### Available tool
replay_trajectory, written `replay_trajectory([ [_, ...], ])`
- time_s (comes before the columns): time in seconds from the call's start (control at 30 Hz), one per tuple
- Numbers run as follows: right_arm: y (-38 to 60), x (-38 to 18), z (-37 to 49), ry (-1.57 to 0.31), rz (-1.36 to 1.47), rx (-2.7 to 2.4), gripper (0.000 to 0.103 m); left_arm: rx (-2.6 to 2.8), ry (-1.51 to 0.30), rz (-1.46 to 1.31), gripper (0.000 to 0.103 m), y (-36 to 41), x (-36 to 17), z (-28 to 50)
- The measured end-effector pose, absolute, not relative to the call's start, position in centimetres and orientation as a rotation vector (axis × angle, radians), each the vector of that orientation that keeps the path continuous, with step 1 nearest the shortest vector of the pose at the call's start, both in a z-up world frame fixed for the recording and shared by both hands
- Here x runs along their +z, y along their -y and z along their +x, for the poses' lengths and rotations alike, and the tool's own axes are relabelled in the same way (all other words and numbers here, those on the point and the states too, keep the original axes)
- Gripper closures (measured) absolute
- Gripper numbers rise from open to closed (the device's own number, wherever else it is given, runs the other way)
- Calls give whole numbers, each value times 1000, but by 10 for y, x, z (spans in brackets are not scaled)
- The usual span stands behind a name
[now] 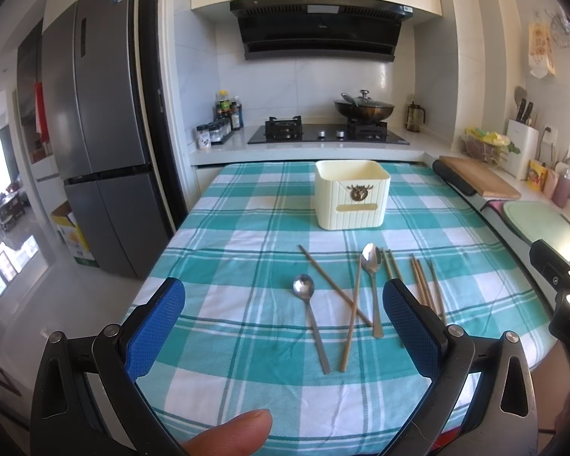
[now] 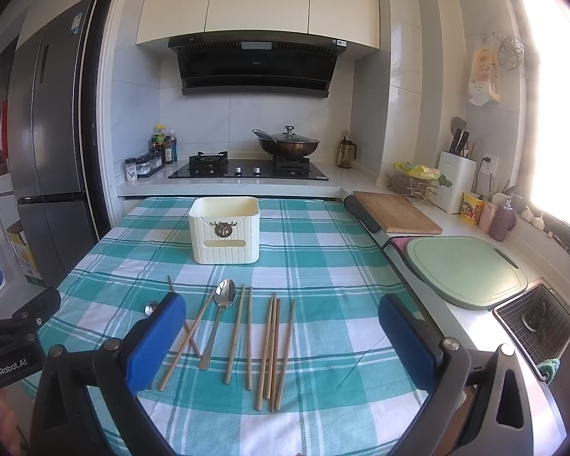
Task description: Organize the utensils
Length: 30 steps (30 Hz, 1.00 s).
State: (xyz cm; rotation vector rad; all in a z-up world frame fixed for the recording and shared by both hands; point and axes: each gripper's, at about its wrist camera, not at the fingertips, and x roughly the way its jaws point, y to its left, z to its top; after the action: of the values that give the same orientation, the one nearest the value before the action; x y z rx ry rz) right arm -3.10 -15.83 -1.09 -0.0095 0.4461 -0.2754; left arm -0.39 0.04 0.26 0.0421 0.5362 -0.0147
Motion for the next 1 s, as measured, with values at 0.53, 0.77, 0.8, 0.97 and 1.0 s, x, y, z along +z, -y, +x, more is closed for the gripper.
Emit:
replay_trajectory([
  [0.53,156,-11,-30,-448,-8,-274,0,-6,-541,55,0,-8,-9,1],
  [0.77,164,-16,-28,-452,-12,-272,0,-6,-541,56,0,-8,-9,1],
  [0.8,164,-16,-29,-452,-11,-271,0,-5,-542,57,0,-8,-9,1],
  [0.97,164,-16,-28,-452,-11,-271,0,-4,-542,57,0,-8,-9,1],
  [1.0,164,-16,-28,-452,-11,-271,0,-4,-542,57,0,-8,-10,1],
])
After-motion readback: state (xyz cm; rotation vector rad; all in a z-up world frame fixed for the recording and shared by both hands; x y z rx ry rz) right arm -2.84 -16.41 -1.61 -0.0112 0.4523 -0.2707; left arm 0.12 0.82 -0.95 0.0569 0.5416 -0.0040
